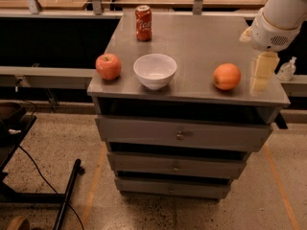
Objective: Place orange into white bowl
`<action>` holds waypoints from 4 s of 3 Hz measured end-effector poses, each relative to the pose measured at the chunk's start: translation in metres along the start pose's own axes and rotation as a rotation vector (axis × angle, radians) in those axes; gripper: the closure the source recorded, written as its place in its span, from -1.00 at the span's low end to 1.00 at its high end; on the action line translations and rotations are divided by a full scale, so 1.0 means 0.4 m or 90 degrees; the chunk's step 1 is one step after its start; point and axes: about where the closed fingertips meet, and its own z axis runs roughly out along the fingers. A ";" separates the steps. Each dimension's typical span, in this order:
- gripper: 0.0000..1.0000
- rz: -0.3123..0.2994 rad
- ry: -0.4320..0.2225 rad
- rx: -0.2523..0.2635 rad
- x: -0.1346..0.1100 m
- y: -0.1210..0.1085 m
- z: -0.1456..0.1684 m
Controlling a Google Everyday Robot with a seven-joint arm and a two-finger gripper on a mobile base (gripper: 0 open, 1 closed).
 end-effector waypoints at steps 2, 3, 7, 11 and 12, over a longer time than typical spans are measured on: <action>-1.00 0.002 -0.039 -0.006 -0.006 -0.036 0.125; -0.96 -0.004 -0.058 -0.008 -0.033 -0.052 0.166; 0.75 -0.051 -0.094 -0.009 -0.122 -0.064 0.171; 1.00 -0.244 -0.183 0.032 -0.574 -0.036 -0.063; 0.66 -0.263 -0.190 0.024 -0.640 -0.019 -0.033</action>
Offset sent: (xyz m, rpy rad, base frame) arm 0.0388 0.0099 -0.0630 0.1028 0.0024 0.0305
